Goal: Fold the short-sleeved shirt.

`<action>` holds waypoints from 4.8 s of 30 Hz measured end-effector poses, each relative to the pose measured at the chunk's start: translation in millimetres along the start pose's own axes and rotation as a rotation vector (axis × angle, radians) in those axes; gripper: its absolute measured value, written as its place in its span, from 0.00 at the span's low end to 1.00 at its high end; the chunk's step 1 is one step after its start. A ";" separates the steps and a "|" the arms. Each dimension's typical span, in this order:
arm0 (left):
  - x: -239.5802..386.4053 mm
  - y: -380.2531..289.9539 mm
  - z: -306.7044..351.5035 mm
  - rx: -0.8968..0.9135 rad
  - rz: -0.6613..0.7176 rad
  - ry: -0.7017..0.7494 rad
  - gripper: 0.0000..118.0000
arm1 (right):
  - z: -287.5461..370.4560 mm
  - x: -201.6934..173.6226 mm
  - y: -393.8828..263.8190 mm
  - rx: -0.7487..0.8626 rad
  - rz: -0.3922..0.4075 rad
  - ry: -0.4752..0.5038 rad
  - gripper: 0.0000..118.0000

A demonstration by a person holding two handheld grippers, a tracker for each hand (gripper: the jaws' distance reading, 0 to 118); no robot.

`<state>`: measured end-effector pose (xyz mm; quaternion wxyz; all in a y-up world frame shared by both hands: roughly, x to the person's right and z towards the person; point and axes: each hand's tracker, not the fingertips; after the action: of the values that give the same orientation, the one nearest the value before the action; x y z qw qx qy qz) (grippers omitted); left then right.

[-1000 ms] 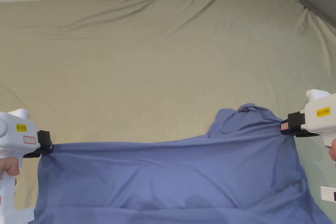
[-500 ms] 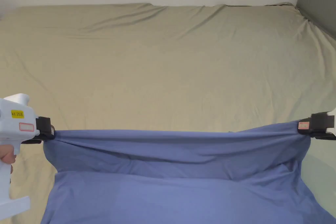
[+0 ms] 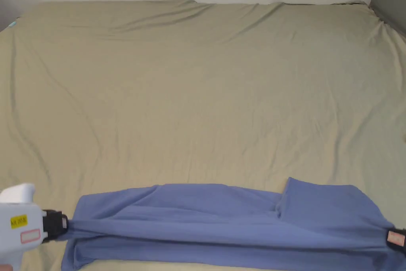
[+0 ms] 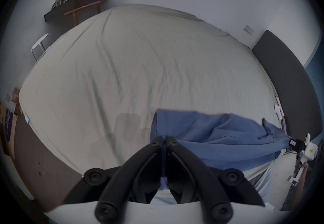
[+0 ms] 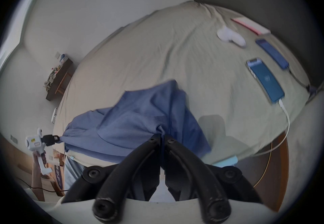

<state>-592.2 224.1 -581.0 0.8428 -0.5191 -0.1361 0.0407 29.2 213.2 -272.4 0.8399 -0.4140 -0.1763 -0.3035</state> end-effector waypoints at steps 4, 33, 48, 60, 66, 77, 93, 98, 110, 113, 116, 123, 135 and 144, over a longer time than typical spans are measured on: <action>-9.5 -20.3 -16.2 -0.018 0.021 0.012 0.02 | -4.3 10.3 -16.0 -0.014 -0.053 -0.010 0.02; -44.1 28.0 -34.2 -0.017 0.231 -0.155 0.00 | 14.3 -48.9 10.4 0.070 -0.024 -0.069 0.00; -78.1 43.7 -94.6 -0.165 0.102 -0.439 0.94 | 4.3 -68.3 6.8 0.008 -0.013 -0.118 0.00; -46.2 38.0 -99.4 -0.303 0.016 -0.601 0.63 | -7.8 -80.9 -1.2 -0.021 -0.010 -0.106 0.00; -56.4 41.0 -104.6 -0.335 0.124 -0.596 0.07 | -17.0 -79.0 -4.7 -0.036 -0.006 -0.078 0.00; -50.5 59.5 -63.2 -0.237 0.151 -0.506 0.07 | -5.6 -73.5 2.2 -0.009 -0.015 -0.065 0.00; -57.7 83.9 18.7 -0.131 0.120 -0.177 0.07 | -8.5 -68.0 -4.5 0.025 -0.004 -0.004 0.00; 15.6 78.7 46.2 -0.125 -0.078 0.016 0.07 | -1.1 -58.7 -10.8 0.032 -0.020 0.006 0.00; 208.6 50.6 21.7 -0.164 -0.432 0.131 0.07 | 8.4 -38.0 -25.0 0.065 -0.039 0.064 0.00; 262.3 29.2 -10.6 -0.148 -0.546 0.204 0.07 | 8.8 -26.1 -29.9 0.070 -0.053 0.066 0.00; 315.6 -2.1 -40.8 -0.149 -0.578 0.170 0.23 | 7.6 -16.3 -33.5 0.053 -0.085 0.068 0.00; 396.8 -61.5 -61.4 -0.261 -0.575 -0.116 0.91 | 18.7 -3.1 -33.4 0.051 -0.150 0.035 0.00; 246.1 12.6 -6.0 -0.009 -0.520 0.339 0.00 | 6.5 -11.9 -27.8 0.046 -0.183 0.093 0.00; 295.9 -60.6 -137.9 -0.177 -0.876 0.734 0.00 | 1.8 -24.8 -39.4 0.001 -0.191 0.129 0.00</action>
<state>-275.1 139.3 -530.4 0.7265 -0.4631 -0.0400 -0.5061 -15.4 205.0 -261.7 0.8169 -0.3747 -0.1606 -0.4081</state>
